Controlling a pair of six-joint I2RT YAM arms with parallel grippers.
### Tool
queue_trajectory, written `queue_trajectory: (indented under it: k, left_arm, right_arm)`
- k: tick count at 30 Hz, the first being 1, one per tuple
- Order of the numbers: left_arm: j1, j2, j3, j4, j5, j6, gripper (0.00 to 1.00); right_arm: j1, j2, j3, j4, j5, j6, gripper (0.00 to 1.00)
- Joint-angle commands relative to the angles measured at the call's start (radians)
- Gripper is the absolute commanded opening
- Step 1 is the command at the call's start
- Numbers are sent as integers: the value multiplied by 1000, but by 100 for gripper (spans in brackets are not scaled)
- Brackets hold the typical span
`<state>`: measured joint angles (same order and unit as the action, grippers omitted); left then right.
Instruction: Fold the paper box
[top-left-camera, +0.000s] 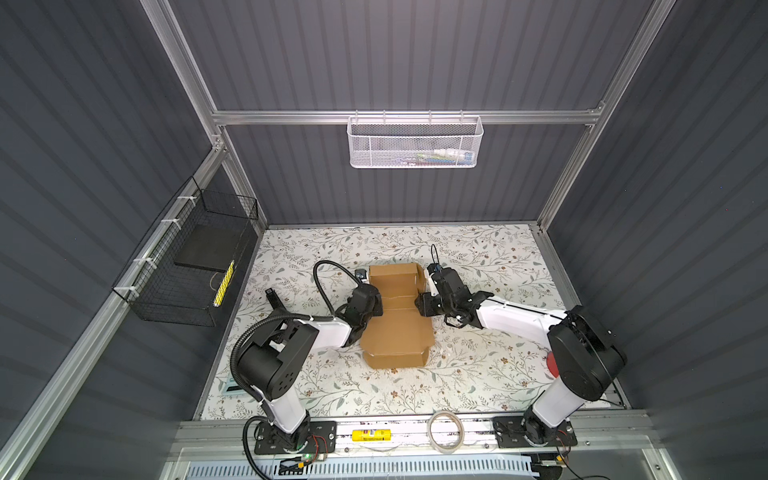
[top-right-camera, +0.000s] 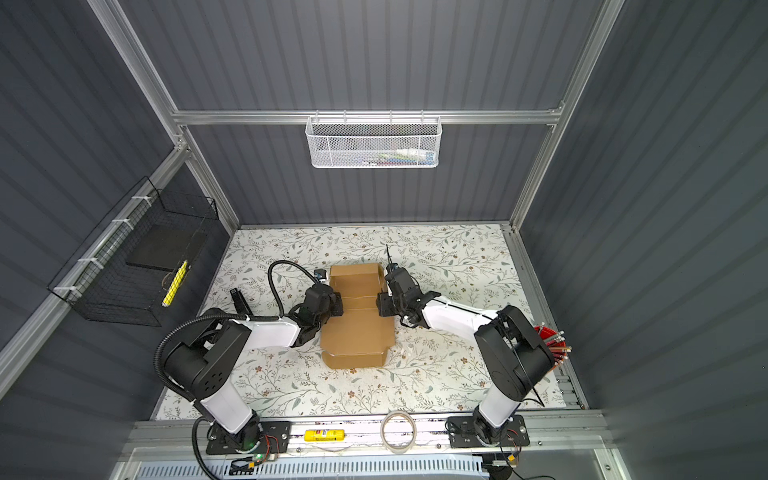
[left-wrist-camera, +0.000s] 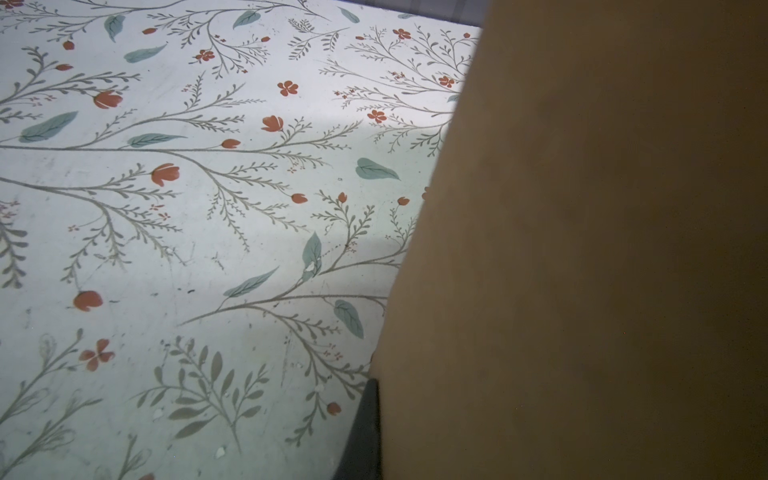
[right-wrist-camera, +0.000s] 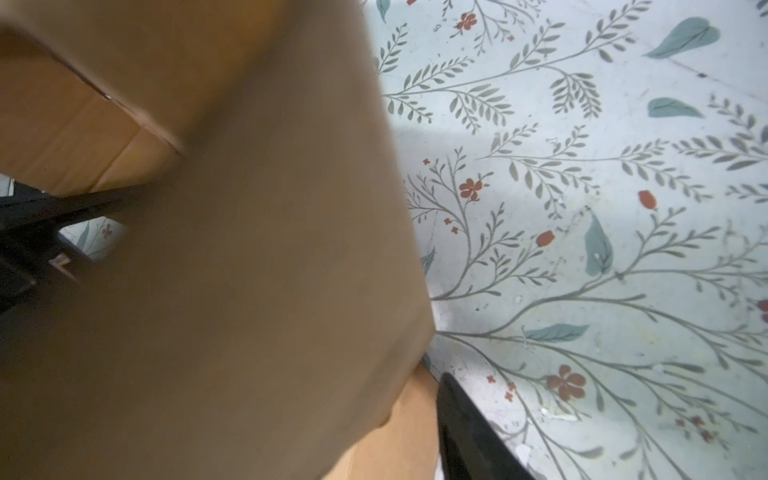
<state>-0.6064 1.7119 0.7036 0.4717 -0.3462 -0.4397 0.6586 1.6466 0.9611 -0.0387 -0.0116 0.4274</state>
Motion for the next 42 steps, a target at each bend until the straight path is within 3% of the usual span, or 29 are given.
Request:
queue_trajectory:
  k: [1, 10, 15, 22, 28, 42]
  left_arm:
    - [-1, 21, -13, -99, 10, 5, 0]
    - [-1, 26, -5, -105, 10, 15, 0]
    - [-1, 27, -3, -107, 13, 14, 0]
    - [-1, 26, -11, -103, 15, 15, 0]
    - [-1, 11, -7, -112, 21, 19, 0]
    - [-1, 11, -3, -122, 22, 32, 0]
  right_arm:
    - [6, -47, -8, -34, 3, -13, 55]
    - [9, -174, -82, -67, -7, -21, 57]
    - [6, -285, -128, -92, 43, -50, 57]
    - [-50, -344, -137, -123, 58, -100, 57]
    - [-103, -292, -146, -72, 4, -135, 54]
    - [-105, -61, -20, 2, -56, -250, 52]
